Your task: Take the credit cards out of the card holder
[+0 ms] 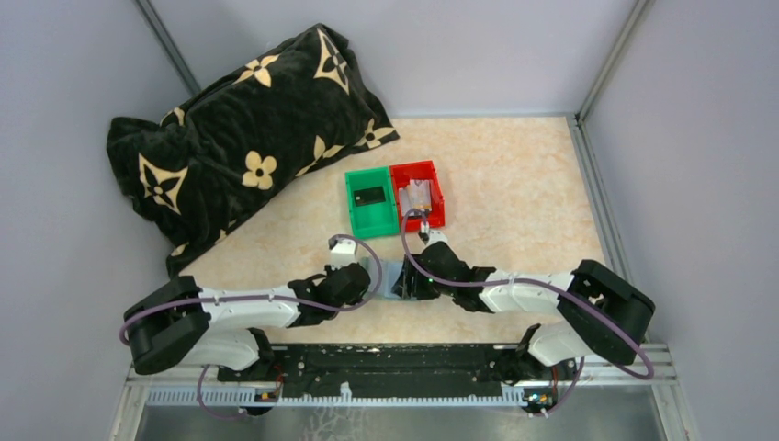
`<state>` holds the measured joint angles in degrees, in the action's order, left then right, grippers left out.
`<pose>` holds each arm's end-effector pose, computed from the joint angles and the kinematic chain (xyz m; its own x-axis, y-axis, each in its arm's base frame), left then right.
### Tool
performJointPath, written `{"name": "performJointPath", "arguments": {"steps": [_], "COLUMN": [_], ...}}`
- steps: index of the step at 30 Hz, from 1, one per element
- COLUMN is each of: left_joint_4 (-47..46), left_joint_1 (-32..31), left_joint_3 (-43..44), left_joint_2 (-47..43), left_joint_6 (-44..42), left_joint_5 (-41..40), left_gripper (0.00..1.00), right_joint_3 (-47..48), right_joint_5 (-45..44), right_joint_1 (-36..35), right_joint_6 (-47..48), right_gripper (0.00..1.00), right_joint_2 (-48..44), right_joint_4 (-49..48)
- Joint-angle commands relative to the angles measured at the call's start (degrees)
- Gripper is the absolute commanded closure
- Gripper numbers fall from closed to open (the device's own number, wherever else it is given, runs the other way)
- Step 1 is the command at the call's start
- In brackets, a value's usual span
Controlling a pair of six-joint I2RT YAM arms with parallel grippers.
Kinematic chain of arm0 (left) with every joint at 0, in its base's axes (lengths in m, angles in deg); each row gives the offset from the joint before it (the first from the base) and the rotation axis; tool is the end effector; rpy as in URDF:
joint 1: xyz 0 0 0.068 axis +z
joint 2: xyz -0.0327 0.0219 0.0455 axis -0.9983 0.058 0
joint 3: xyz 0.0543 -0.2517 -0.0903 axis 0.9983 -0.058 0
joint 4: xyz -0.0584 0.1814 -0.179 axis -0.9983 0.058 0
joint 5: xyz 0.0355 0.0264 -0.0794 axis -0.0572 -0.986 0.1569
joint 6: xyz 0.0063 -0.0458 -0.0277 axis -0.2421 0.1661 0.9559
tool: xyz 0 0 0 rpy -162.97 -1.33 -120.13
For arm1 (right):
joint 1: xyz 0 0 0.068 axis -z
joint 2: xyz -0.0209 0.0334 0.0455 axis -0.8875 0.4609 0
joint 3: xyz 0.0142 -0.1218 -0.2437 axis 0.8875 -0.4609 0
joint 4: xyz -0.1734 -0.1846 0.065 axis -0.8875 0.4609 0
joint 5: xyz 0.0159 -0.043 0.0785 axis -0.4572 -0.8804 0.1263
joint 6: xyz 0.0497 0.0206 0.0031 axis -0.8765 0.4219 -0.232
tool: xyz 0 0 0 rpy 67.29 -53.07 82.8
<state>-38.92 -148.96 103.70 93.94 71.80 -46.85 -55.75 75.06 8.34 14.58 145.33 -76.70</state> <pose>0.1187 -0.1849 0.1409 -0.6674 0.0069 -0.7446 0.1752 0.9734 -0.1480 0.1474 0.2030 0.1506 -0.8552 0.0869 -0.5109 -0.2445 0.8015 0.5457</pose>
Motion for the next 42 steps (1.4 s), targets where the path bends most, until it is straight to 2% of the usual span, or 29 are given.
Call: {"name": "performJointPath", "arguments": {"steps": [1,12,27,37,42], "left_joint_4": [3.11,2.61,1.42,1.15,1.72], "left_joint_1": [-0.71,-0.91,-0.91,-0.90,-0.91], "left_joint_3": [-0.39,-0.13,-1.07,-1.83,-3.30], "left_joint_2": [3.04,3.61,3.54,2.41,0.23], "left_joint_6": [-0.58,-1.60,-2.22,-2.64,-2.43], "left_joint_5": [5.55,6.41,7.20,7.84,8.29], "left_gripper": [1.00,1.00,1.00,1.00,0.93], "right_joint_3": [-1.95,0.56,6.17,11.46,14.97], "right_joint_5": [4.66,9.27,10.67,11.37,11.58], "right_joint_1": [1.57,3.15,2.32,0.45,-0.40], "right_joint_6": [-2.39,-2.73,-1.33,-0.77,-0.48], "right_gripper": [0.46,0.46,0.46,0.46,0.46], "right_joint_2": [-1.77,-0.42,3.89,10.73,15.60], "right_joint_4": [-10.24,-16.84,-16.62,-17.39,-17.58]}}
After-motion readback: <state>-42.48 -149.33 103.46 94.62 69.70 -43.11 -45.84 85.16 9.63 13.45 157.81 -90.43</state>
